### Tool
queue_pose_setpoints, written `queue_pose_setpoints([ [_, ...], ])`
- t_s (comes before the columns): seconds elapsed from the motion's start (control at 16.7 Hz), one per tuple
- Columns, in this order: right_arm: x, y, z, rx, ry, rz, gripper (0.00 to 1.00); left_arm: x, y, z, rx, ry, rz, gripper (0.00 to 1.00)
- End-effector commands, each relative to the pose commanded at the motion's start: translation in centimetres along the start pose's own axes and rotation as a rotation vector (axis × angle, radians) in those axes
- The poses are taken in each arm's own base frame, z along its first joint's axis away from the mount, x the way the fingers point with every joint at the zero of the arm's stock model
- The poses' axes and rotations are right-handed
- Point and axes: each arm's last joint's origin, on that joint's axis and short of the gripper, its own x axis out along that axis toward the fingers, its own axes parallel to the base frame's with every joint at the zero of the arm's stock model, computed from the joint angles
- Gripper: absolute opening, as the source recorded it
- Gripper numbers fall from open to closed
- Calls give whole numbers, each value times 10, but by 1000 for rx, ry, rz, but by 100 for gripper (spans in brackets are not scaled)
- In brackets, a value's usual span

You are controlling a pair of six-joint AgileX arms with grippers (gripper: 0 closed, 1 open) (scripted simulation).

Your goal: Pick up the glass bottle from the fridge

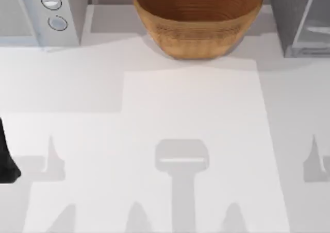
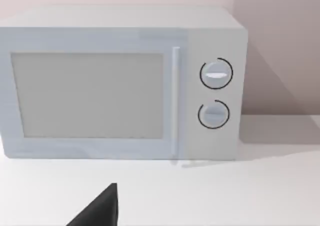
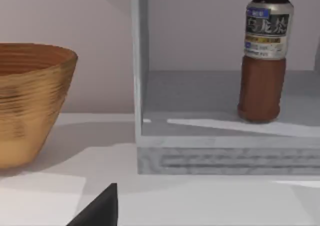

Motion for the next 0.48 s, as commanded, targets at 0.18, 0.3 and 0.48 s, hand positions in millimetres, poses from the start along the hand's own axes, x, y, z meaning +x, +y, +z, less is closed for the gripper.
queue_pose_setpoints([
  [0.18,1,0,1,0,-2,0,100,0,0,0,0,0,0,100],
  [0.3,3,-2,5,-2,-11,0,100,0,0,0,0,0,0,100],
  [0.48,13,-7,14,-7,-33,-4,100,0,0,0,0,0,0,100],
])
